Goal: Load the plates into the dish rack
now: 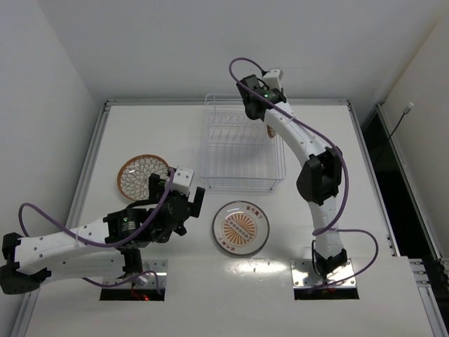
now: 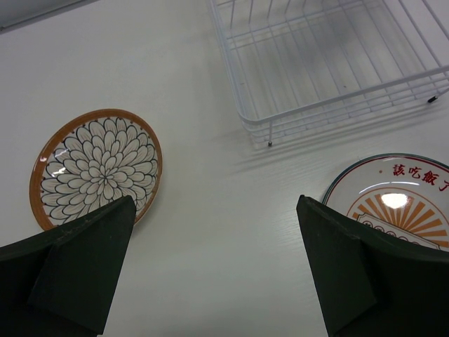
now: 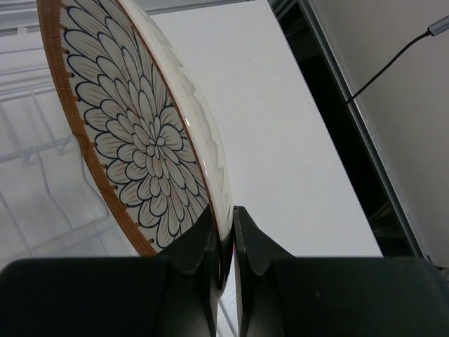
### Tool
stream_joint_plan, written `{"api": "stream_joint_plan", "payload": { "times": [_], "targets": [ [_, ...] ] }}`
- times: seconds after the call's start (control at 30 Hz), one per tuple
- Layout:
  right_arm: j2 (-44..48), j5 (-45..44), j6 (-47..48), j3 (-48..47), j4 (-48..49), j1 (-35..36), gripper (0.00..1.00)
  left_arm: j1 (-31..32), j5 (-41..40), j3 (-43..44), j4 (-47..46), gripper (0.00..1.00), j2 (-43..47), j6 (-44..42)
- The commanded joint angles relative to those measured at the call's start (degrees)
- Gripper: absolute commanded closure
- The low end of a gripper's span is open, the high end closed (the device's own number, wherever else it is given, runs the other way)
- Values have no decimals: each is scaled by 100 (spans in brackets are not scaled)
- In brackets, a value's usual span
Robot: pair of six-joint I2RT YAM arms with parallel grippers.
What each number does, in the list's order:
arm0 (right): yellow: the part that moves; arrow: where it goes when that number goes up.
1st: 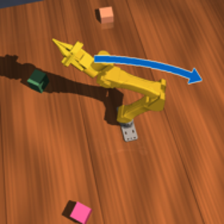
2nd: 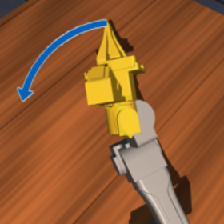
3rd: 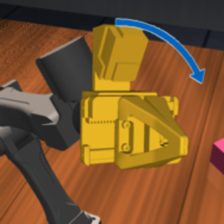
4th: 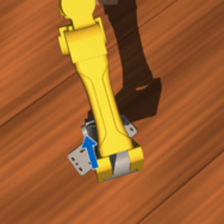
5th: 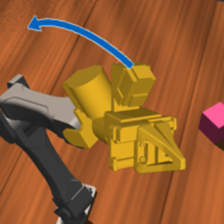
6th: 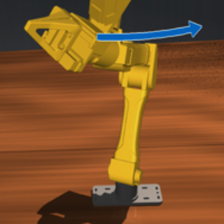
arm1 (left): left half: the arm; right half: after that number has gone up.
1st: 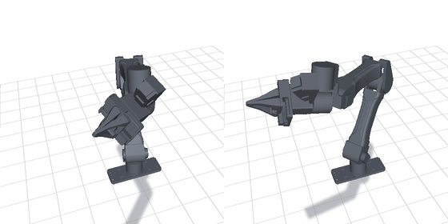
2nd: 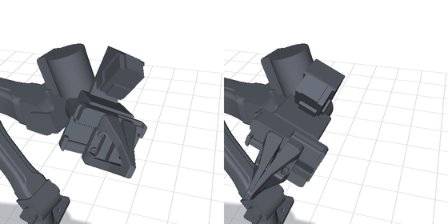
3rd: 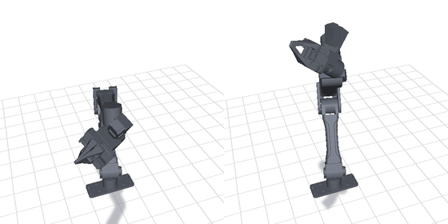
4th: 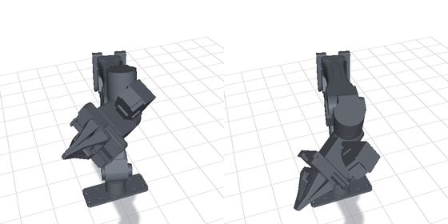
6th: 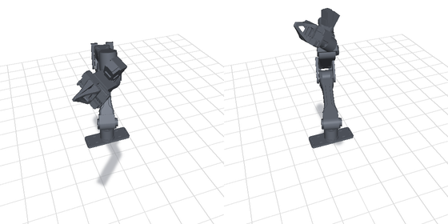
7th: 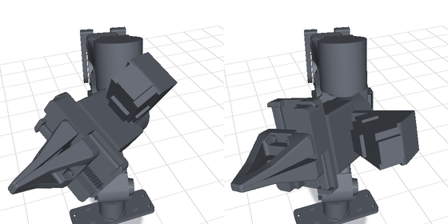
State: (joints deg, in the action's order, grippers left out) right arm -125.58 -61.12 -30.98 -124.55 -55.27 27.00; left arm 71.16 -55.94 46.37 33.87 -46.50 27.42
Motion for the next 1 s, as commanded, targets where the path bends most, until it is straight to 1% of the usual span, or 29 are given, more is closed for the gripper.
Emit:
{"api": "stream_joint_plan", "payload": {
  "times": [0.0,0.2,0.23,0.27,0.37,0.5,0.6,0.7,0.73,0.77,0.9,0.93,0.97],
  "targets": [
    [-45,-725,110,-280,349,190,100,-49,-119,-14,-82,1,18,-9],
    [-300,-1155,391,-280,350,586,99,-49,-119,-14,-82,1,-34,-9],
    [-379,-1208,461,-280,350,674,97,-49,-119,-14,-82,1,-35,-9],
    [-467,-1209,522,-280,411,675,93,-49,-119,-14,-82,1,-35,-9],
    [-547,-972,471,-280,411,736,92,-49,-119,-14,-82,1,-35,-9],
    [-486,-367,418,141,455,736,92,-49,-119,-14,-135,1,-35,-9],
    [-432,-155,252,326,465,736,91,-49,-119,-14,-135,1,-87,-9],
    [-432,143,75,387,289,736,86,-49,-119,-14,-135,1,-87,-9],
    [-319,284,75,492,288,684,80,-49,-119,-14,-135,1,-87,-9],
    [-257,642,75,572,340,614,78,-49,-119,-14,-135,1,-87,-9],
    [68,1365,75,950,516,499,75,-49,-119,-14,-135,1,-87,-9],
    [138,1471,75,1011,517,499,73,-49,-119,-14,-135,1,-87,-9],
    [278,1620,75,1012,517,499,69,-49,-119,-14,-135,1,-87,-9]
  ]
}}
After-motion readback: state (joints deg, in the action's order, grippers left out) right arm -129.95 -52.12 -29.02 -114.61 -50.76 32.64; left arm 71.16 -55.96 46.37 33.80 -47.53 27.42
